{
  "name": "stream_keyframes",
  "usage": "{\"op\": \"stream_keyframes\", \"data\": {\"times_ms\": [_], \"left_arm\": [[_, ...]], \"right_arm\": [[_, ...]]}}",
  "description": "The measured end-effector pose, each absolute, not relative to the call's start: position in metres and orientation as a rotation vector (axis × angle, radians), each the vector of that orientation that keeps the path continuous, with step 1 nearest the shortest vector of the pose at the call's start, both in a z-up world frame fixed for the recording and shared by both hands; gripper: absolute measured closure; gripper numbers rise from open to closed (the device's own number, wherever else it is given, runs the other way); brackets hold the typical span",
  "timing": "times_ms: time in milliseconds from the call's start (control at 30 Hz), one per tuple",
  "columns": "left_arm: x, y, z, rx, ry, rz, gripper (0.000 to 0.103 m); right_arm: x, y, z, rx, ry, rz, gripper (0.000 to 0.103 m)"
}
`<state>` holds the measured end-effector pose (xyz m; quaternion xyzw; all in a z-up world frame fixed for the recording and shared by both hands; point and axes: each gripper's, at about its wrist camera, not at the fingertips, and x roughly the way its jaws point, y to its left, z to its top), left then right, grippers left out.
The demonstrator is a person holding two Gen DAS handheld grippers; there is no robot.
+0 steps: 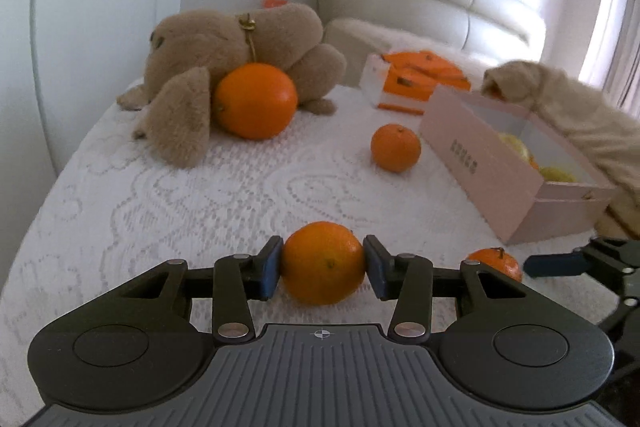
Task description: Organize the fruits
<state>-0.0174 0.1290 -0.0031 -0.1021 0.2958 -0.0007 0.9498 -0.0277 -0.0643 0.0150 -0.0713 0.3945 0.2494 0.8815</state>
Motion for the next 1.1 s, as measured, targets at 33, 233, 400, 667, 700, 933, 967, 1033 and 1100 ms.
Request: {"op": "stream_keyframes", "data": {"times_ms": [33,233,400,667,700,933,967,1033,1100], "left_arm": [[-0.020,0.130,-0.004,-0.214,0.592,-0.003,0.054],[-0.020,0.130,-0.004,-0.224,0.587,-0.011,0.054],[-0.020,0.135,-0.007,-0.265,0.596,-0.029,0.054],[-0.019,0.134,-0.007,-0.262,0.596,-0.027,0.054],[-0.019,0.134,-0.007,-0.262,0.596,-0.027,0.054],[-0.019,0.132,-0.007,-0.245,0.604,-0.022,0.053],[-0.018,0.129,-0.007,-0.228,0.609,-0.017,0.053],[-0.017,0.122,-0.007,-0.183,0.619,-0.011,0.053],[-0.014,0.116,-0.005,-0.146,0.636,0.001,0.054]], "right_arm": [[-0.028,-0.063,0.015,-0.159,0.826,0.515,0.000],[-0.026,-0.058,0.017,-0.172,0.857,0.478,0.000],[-0.028,-0.059,0.018,-0.154,0.837,0.452,0.004],[-0.028,-0.047,0.032,-0.140,0.812,0.474,0.041],[-0.027,-0.043,0.031,-0.156,0.804,0.462,0.041],[-0.026,-0.036,0.030,-0.169,0.819,0.459,0.058],[-0.027,-0.039,0.032,-0.157,0.818,0.464,0.058],[-0.032,-0.045,0.039,-0.137,0.804,0.464,0.058],[-0.037,-0.055,0.051,-0.119,0.771,0.455,0.059]]}}
